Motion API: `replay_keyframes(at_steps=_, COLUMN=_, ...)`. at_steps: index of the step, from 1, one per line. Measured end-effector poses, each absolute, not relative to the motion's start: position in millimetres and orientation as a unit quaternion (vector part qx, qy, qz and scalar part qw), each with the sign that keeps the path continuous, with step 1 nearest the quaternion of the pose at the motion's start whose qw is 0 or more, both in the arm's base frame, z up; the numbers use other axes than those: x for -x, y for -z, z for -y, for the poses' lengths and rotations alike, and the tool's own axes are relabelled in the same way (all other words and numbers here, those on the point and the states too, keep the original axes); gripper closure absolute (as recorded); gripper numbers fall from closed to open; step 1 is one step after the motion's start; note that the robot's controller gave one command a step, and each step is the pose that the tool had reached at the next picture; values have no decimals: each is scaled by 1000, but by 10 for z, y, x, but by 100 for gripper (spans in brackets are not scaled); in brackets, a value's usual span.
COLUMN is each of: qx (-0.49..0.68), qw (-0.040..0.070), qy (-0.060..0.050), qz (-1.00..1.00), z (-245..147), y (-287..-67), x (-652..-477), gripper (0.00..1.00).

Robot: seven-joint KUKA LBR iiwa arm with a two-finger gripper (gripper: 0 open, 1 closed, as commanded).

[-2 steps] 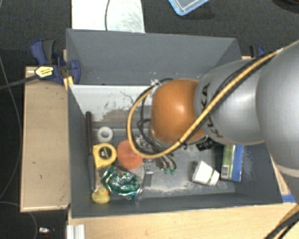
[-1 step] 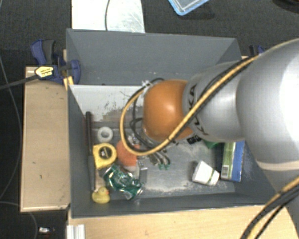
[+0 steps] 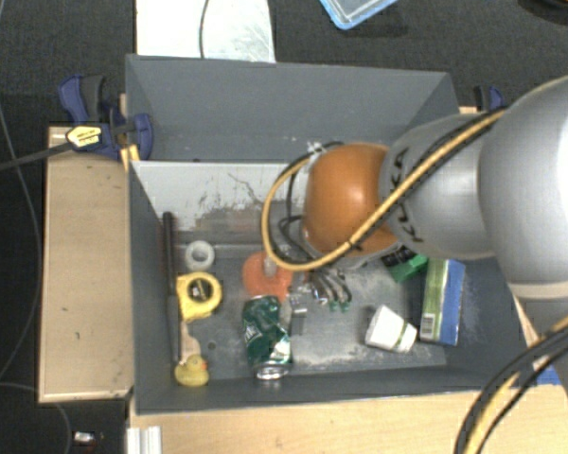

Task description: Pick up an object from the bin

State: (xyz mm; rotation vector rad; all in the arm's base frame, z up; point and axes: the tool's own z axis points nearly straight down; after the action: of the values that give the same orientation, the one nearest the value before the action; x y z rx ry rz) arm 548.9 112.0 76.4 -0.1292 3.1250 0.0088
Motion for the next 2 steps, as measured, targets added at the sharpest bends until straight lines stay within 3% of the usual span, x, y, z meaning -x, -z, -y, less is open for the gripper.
replay_keyframes(at_steps=1, qx=80, qw=15, qy=-5, qz=-997, z=-933, y=-737, x=-5622, gripper=100)
replay_keyframes(at_steps=2, qx=79, qw=15, qy=-5, qz=-997, z=-934, y=-737, x=-5621, gripper=100)
